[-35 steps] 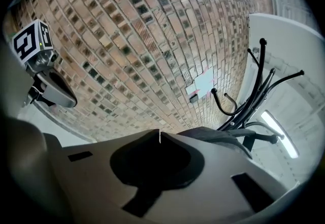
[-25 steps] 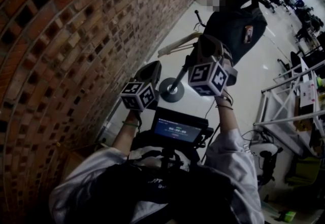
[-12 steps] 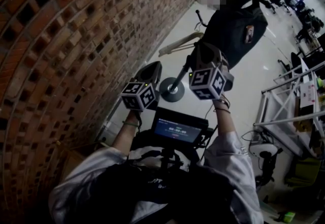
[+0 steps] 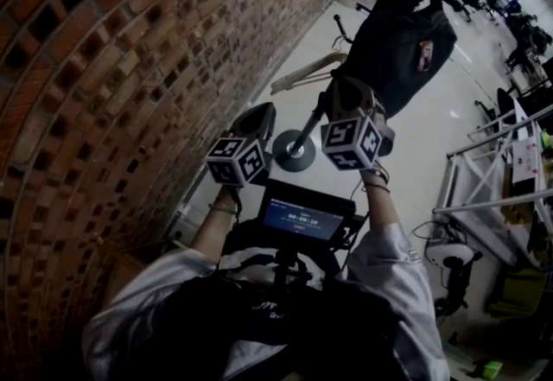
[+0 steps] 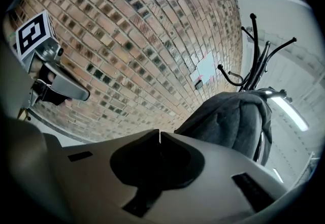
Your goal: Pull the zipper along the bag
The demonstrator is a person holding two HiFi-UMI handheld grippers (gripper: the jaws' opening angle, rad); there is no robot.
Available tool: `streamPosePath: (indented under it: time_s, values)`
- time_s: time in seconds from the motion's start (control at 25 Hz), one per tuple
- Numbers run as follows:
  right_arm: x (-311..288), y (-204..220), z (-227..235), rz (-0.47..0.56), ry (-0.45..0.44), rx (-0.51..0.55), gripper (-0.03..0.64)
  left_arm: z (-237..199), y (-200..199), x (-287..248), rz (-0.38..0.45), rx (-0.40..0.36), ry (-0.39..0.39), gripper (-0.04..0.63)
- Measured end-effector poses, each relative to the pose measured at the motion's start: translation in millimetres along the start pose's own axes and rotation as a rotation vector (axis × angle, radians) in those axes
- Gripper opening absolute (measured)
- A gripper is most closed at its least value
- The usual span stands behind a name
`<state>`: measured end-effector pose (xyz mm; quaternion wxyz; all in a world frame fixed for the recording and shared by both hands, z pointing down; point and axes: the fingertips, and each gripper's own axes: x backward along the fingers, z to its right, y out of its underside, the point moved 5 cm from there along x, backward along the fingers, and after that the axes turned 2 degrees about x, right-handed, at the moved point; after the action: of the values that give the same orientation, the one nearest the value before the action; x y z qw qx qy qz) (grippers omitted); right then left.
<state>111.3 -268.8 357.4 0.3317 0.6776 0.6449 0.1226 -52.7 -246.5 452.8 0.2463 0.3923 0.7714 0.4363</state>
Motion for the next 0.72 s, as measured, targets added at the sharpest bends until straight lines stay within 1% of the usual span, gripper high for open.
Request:
streamPosePath:
  time_s: [0.4, 0.72]
  values:
    - [-7, 10, -11, -0.024, -0.023, 0.015, 0.006, 5, 2, -5, -0.008, 0.005, 0.014, 0.018]
    - [-8, 12, -16, -0.031, -0.040, 0.002, 0.006, 7, 4, -6, -0.020, 0.003, 0.018, 0.018]
